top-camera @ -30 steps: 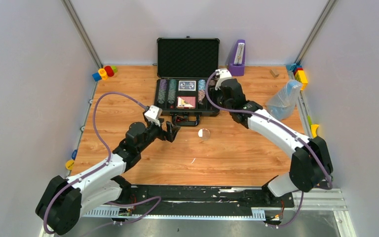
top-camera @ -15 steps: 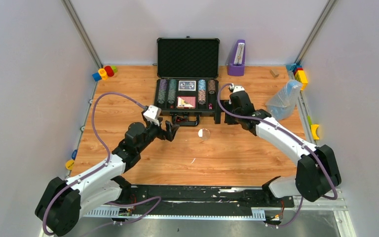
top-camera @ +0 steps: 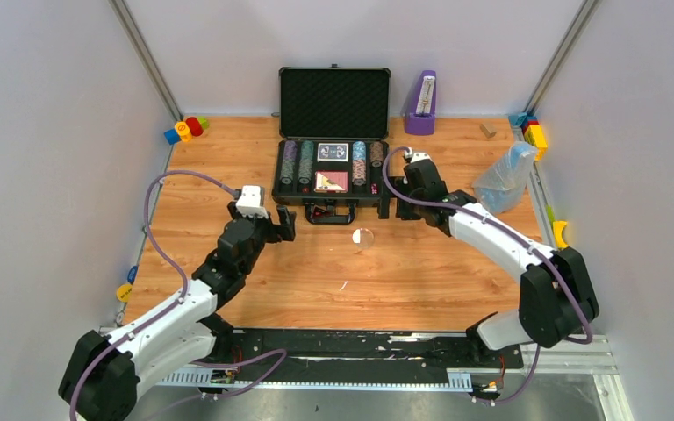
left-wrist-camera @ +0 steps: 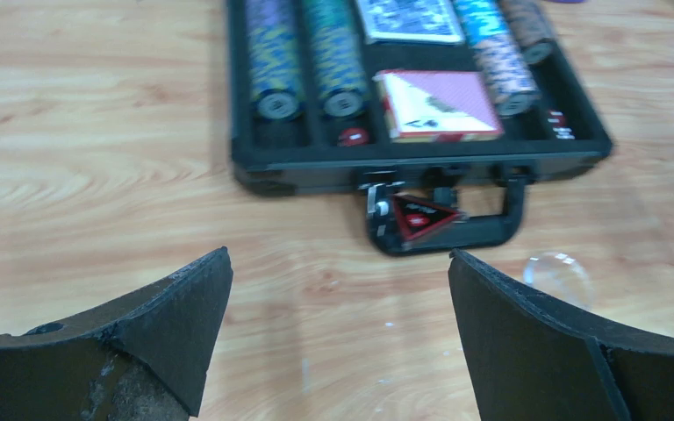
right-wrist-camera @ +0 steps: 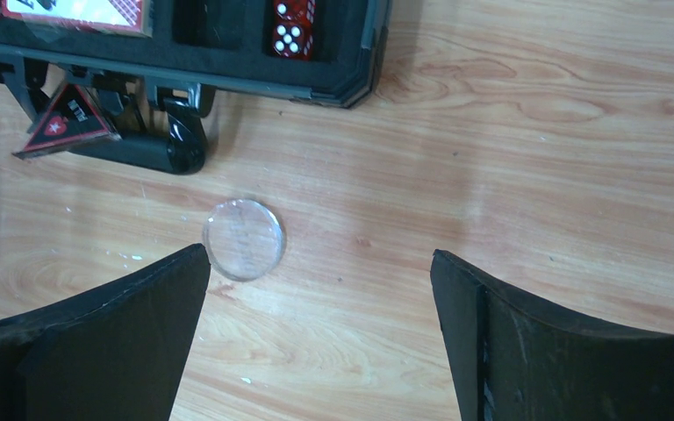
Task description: Pack up texas hold em set
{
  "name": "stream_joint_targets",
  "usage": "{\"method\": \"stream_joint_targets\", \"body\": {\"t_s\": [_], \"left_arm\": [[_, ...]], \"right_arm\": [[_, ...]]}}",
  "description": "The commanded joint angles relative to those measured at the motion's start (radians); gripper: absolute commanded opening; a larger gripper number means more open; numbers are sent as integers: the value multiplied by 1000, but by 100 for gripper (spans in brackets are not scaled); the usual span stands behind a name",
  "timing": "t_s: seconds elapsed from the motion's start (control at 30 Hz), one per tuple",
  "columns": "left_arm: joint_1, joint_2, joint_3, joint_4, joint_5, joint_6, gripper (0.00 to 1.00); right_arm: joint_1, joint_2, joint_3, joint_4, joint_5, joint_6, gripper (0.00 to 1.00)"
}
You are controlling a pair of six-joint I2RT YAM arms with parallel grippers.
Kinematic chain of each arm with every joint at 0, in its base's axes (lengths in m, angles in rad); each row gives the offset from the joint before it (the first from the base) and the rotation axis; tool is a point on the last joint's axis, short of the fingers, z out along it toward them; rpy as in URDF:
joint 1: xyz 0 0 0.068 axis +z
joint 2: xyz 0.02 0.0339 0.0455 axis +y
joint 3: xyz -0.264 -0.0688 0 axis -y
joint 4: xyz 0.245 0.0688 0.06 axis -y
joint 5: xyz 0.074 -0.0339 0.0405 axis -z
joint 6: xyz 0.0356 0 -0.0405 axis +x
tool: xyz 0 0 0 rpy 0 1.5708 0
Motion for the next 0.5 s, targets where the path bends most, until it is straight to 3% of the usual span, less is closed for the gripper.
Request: {"method": "stream_joint_targets", "body": {"t_s": [0.0,0.1,0.17,0.3,0.47], "left_arm": [[90,-5,47,-99,-117,-129,100],[239,7,35,-133,-47,-210,100],[282,10,24,-146,-46,-257,100],[292,-9,-4,-130,-105,-310,100],[292,-39,-25,-98,-112,-313,100]], "right_arm": [[5,56,54,62,-51,36,100],[23,125,68,63,-103,55,100],[48,187,106,43,-91,48,100],[93,264,161,18,-96,32,100],[174,351,224,-52,43,3,100]]}}
